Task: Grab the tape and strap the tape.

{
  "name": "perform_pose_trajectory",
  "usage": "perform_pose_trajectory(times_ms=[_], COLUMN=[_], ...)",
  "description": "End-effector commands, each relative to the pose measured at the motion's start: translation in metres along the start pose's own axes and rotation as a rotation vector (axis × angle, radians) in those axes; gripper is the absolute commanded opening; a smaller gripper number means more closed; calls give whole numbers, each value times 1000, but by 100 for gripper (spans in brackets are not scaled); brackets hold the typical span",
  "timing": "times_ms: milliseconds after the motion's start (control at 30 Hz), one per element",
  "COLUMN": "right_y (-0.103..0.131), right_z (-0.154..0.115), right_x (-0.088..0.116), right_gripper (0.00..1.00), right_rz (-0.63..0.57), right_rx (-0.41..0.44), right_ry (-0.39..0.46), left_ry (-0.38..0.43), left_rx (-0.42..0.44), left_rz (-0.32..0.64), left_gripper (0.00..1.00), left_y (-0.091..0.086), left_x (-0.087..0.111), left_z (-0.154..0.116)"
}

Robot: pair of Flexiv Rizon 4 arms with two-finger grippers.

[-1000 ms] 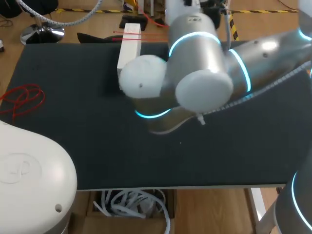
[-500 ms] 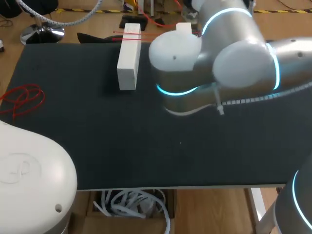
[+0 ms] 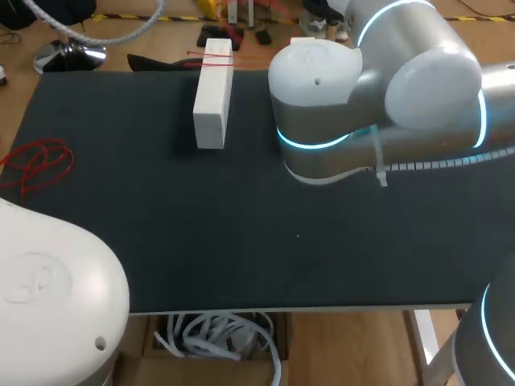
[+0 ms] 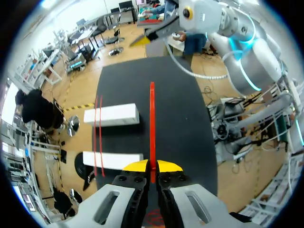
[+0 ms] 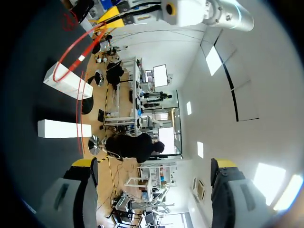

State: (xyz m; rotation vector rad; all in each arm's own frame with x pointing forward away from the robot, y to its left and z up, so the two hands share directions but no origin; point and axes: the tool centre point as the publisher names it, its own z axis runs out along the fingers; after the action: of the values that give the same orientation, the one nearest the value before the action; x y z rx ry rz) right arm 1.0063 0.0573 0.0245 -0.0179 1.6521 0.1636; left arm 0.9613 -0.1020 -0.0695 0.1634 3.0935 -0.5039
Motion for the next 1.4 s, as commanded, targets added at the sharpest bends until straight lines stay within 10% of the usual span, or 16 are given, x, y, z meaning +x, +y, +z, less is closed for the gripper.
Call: perform_pose_trajectory(times_ms=[33,700,1167,1400], right_y=[0,0,0,0], right_z=[-1,-1,-1,-1], right_x=[-3,-3,-3,-3], right_gripper=[100,100,100,100], right_rz=[-2,-2,-2,-2], right_rx=[-1,-1,-1,-1], right_ry=[9,9,9,9], left_ry=[37,138,167,231], left_rx=[-36,-227,-273,-168], left_rz=[-53,-403,-501,-413], left_gripper=[0,0,0,0], left_y=[40,283,390,405], left_x=[6,33,42,37], left_z=[15,32,22,17])
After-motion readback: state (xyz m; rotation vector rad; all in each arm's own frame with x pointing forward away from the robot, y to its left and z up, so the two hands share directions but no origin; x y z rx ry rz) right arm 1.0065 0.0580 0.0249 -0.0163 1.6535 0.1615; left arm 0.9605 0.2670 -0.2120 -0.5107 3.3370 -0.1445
